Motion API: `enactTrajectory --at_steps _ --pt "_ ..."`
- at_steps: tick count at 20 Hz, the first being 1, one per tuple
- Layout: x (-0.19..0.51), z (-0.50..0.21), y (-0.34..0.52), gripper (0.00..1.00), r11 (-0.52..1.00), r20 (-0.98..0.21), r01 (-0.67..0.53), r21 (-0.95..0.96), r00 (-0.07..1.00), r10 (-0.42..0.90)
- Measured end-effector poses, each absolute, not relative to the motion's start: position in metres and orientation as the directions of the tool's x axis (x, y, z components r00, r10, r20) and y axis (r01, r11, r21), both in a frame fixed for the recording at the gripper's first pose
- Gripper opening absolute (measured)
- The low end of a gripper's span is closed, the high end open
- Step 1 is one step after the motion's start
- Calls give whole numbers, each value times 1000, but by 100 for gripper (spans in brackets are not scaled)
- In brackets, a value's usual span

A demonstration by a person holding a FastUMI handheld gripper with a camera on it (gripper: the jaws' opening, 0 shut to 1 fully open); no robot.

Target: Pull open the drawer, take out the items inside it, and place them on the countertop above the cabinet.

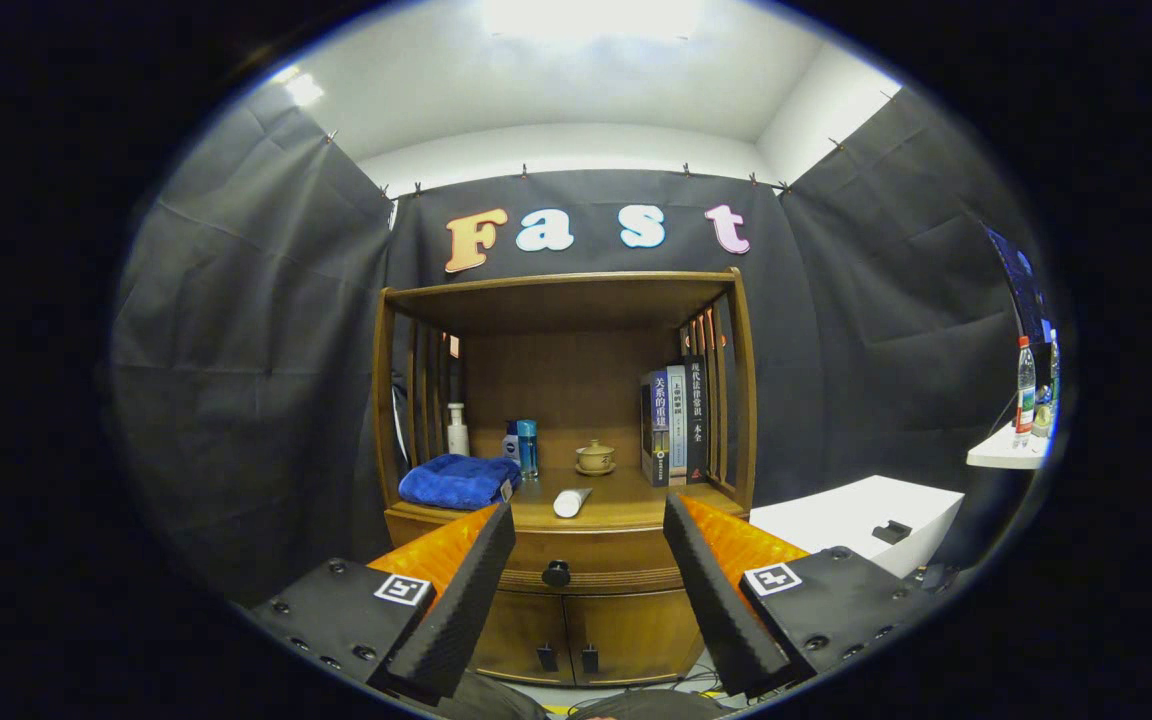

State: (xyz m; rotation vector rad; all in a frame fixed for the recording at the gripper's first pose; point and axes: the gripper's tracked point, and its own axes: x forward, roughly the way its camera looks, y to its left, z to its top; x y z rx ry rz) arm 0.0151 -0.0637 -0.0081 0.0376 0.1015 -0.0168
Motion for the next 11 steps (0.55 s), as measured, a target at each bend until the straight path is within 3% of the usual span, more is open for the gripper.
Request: enactTrajectory --at_steps 11 --pt "18 -20 -63 98 998 -121 23 54 993 -16"
